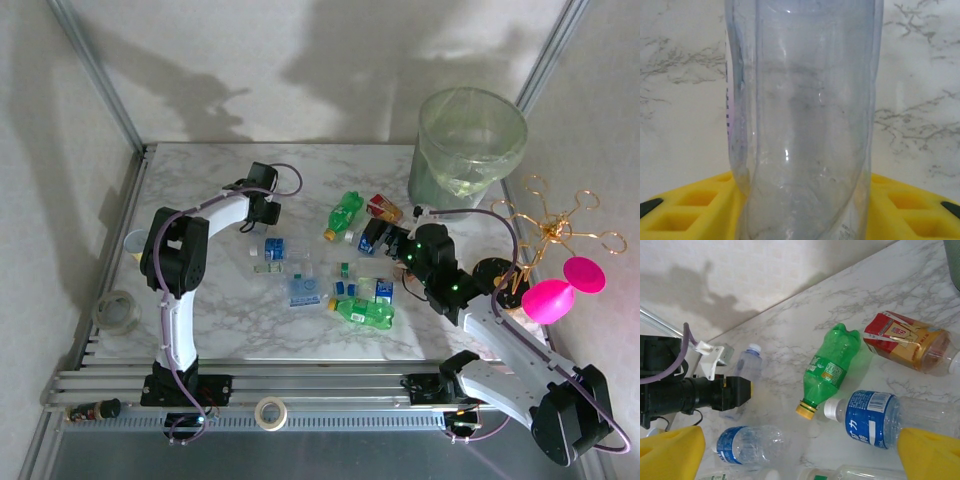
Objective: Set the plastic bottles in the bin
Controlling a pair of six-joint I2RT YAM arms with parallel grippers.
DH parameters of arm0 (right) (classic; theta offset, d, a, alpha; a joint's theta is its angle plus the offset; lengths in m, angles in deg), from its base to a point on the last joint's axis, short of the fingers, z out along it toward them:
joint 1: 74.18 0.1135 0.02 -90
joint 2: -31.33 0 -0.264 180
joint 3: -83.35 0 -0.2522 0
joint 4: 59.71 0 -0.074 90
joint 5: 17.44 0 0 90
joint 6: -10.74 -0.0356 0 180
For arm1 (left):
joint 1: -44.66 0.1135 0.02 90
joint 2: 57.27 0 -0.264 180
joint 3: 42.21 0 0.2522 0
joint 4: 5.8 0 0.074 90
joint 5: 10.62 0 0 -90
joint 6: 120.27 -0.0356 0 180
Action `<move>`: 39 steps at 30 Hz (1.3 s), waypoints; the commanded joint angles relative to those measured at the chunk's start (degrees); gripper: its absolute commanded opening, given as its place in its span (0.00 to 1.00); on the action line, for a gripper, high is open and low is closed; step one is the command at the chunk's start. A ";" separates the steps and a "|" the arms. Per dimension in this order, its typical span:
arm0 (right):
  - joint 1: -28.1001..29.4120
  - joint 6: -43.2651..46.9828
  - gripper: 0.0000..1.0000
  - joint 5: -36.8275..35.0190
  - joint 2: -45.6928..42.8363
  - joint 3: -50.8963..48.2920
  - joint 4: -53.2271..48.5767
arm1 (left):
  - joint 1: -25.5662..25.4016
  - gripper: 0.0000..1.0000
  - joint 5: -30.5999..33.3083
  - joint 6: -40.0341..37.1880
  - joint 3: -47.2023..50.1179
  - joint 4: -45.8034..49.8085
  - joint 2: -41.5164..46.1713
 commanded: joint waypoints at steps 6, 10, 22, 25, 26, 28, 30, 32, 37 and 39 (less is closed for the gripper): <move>2.21 1.85 0.99 6.81 0.32 2.38 4.37 | -0.37 0.40 2.99 8.03 -0.59 -3.74 8.55; 3.73 3.21 0.99 11.52 1.82 3.16 6.79 | -1.20 0.40 -2.98 13.41 3.58 -7.70 17.48; 8.83 2.23 0.99 15.87 6.31 3.13 15.23 | -7.92 0.41 -20.05 29.32 29.88 -30.48 42.86; 11.02 2.22 0.99 15.53 7.24 3.12 17.51 | -10.02 0.42 -23.26 31.20 34.41 -34.85 45.69; 11.03 2.10 0.99 14.94 7.38 3.12 17.67 | -11.02 0.42 -23.57 30.87 35.57 -35.77 46.41; 11.08 1.84 0.99 13.02 7.13 3.08 17.96 | -13.32 0.42 -22.33 29.04 37.86 -37.06 47.76; 11.07 0.67 0.99 9.37 7.09 3.79 16.60 | -15.80 0.42 -20.10 27.10 40.20 -37.37 49.03; 10.96 0.03 0.99 6.65 7.72 5.10 14.71 | -17.87 0.42 -19.14 26.91 42.74 -39.19 50.30; 10.76 0.20 0.99 8.60 11.22 8.00 14.57 | -23.31 0.43 -17.83 26.60 47.32 -43.66 52.05; 10.72 0.20 0.99 10.34 12.26 8.85 15.24 | -25.25 0.43 -17.19 26.02 47.43 -43.96 51.65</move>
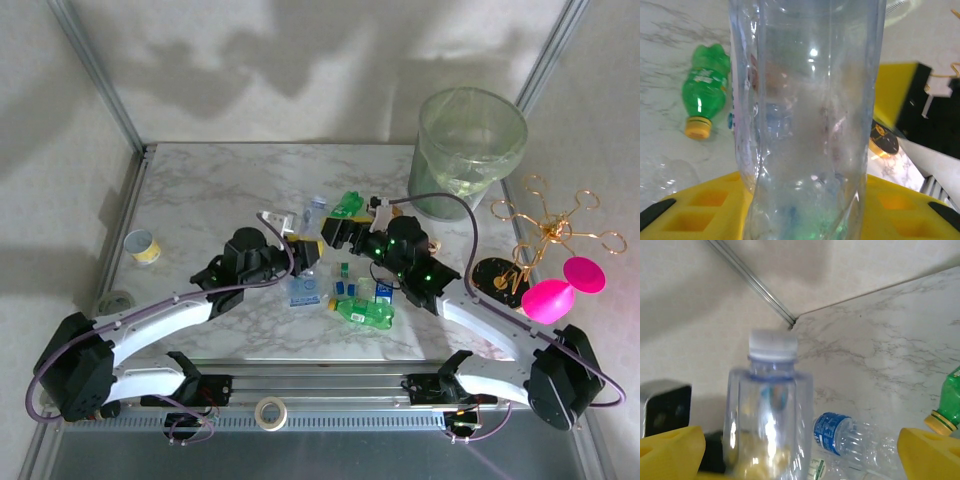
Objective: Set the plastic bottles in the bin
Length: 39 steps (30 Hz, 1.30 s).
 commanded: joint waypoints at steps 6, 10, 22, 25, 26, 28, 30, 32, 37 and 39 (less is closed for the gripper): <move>-0.04 -1.98 0.90 4.20 3.79 2.39 2.89 | -6.15 0.43 5.96 -3.59 1.13 -5.56 0.35; -0.08 -3.42 0.78 5.18 4.78 1.06 4.55 | -6.79 0.44 6.71 -3.94 2.11 -6.73 1.06; -0.05 -4.76 0.65 6.97 7.40 0.45 7.47 | -8.88 0.46 7.35 -4.77 3.68 -6.55 2.72; -0.11 -5.08 0.65 6.91 8.24 0.63 7.55 | -9.26 0.46 7.75 -4.95 4.13 -6.82 3.35; -0.05 -5.03 0.65 6.81 8.38 0.63 7.56 | -9.34 0.46 7.87 -5.08 4.17 -6.77 3.54; -0.09 -5.02 0.63 6.37 8.60 0.72 7.30 | -9.35 0.47 8.25 -5.39 4.09 -6.45 3.81; -0.12 -5.07 0.56 5.90 8.55 0.93 7.06 | -9.35 0.50 8.81 -5.57 4.08 -6.13 4.23; -0.29 -4.88 0.50 5.41 8.35 1.23 6.44 | -9.35 0.59 9.87 -5.48 4.26 -6.05 4.62; -1.41 -3.75 0.45 3.46 7.37 2.83 2.75 | -9.19 0.94 14.16 -4.18 5.49 -7.15 6.37; -2.89 -2.88 0.46 2.69 6.46 3.66 0.78 | -9.04 1.00 16.52 -3.84 6.10 -7.50 7.38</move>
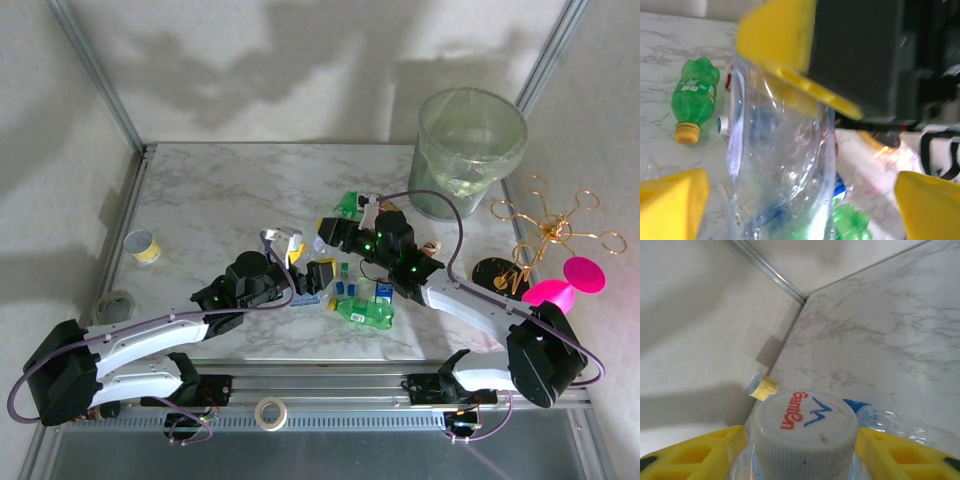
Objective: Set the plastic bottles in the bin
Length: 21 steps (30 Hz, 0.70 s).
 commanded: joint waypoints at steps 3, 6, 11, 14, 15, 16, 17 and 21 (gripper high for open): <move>-4.89 3.85 0.46 -3.40 -2.96 4.95 -6.49 | 0.59 0.99 8.47 1.33 2.51 -3.24 3.83; -8.77 7.80 0.46 -4.31 -4.45 9.25 -11.11 | 2.74 1.00 11.48 3.41 4.12 -3.37 5.74; -16.25 13.15 0.44 -8.40 -4.88 18.32 -15.58 | 8.91 1.00 12.20 9.29 6.77 -1.84 7.09; -21.04 14.17 0.44 -10.70 -4.00 23.88 -14.67 | 12.30 1.00 11.94 12.70 8.57 -0.60 7.48; -22.37 14.77 0.44 -12.02 -3.53 26.14 -14.56 | 13.06 0.99 12.17 13.40 9.19 -0.08 7.60; -23.57 15.48 0.43 -13.24 -2.81 28.43 -14.51 | 13.63 1.00 12.31 13.84 9.66 0.58 7.88; -24.45 16.28 0.43 -14.63 -2.09 30.48 -14.34 | 14.04 1.00 12.40 14.04 9.99 0.92 8.08; -27.13 22.18 0.43 -25.29 1.07 36.53 -10.69 | 14.95 1.00 12.56 14.27 11.62 1.44 9.14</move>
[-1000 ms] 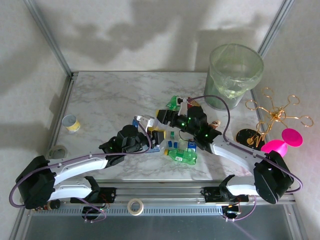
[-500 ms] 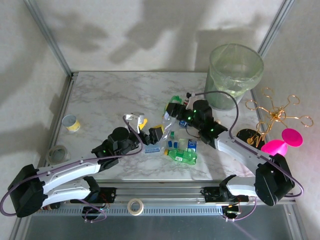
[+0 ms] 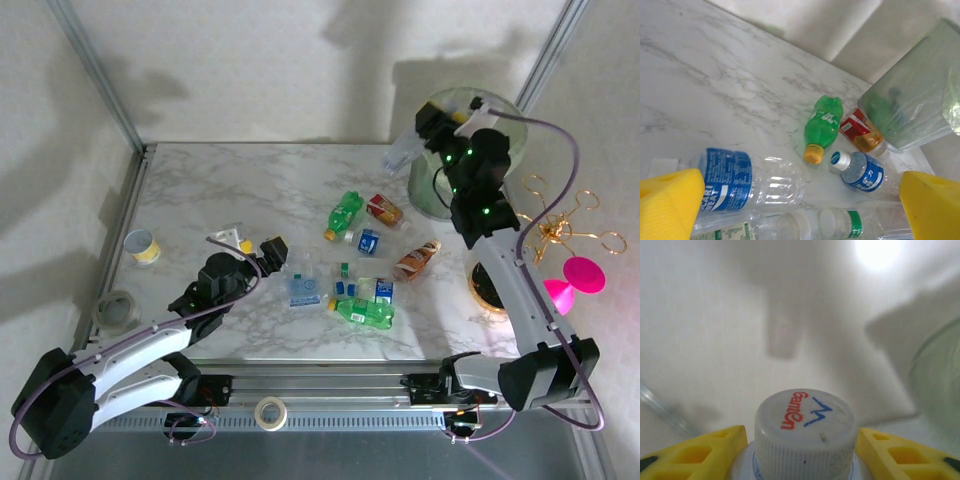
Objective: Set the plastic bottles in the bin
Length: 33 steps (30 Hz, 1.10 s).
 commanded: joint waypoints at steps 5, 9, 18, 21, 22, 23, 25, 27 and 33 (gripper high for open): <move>-2.92 12.64 0.41 -22.62 6.21 2.58 15.21 | 1.14 1.00 1.13 0.79 1.17 1.54 2.22; -4.11 17.43 0.41 -27.92 10.34 3.47 20.97 | 1.23 1.00 1.04 -0.45 0.38 3.66 2.98; -5.69 23.46 0.41 -34.28 13.63 0.26 29.10 | 1.40 1.00 3.11 -1.12 0.69 9.22 7.82; -6.20 23.87 0.41 -34.13 13.44 -2.14 29.05 | 1.56 1.00 3.57 -0.94 0.80 9.65 8.76; -6.37 23.50 0.41 -33.54 13.28 -3.03 28.66 | 1.58 1.00 3.66 -0.93 0.74 9.64 8.85; -6.43 23.03 0.41 -33.06 13.17 -3.68 27.96 | 1.58 1.00 3.76 -0.93 0.67 9.66 8.93; -6.53 22.46 0.42 -31.36 12.81 -5.31 27.06 | 1.67 1.00 3.86 -0.93 0.31 9.84 8.81; -6.50 21.82 0.42 -30.45 12.72 -6.52 26.07 | 1.67 1.00 3.77 -0.93 0.01 9.92 8.47; -6.50 20.91 0.46 -27.97 14.55 -7.93 21.92 | 1.74 1.00 3.38 -0.84 -0.72 10.45 7.92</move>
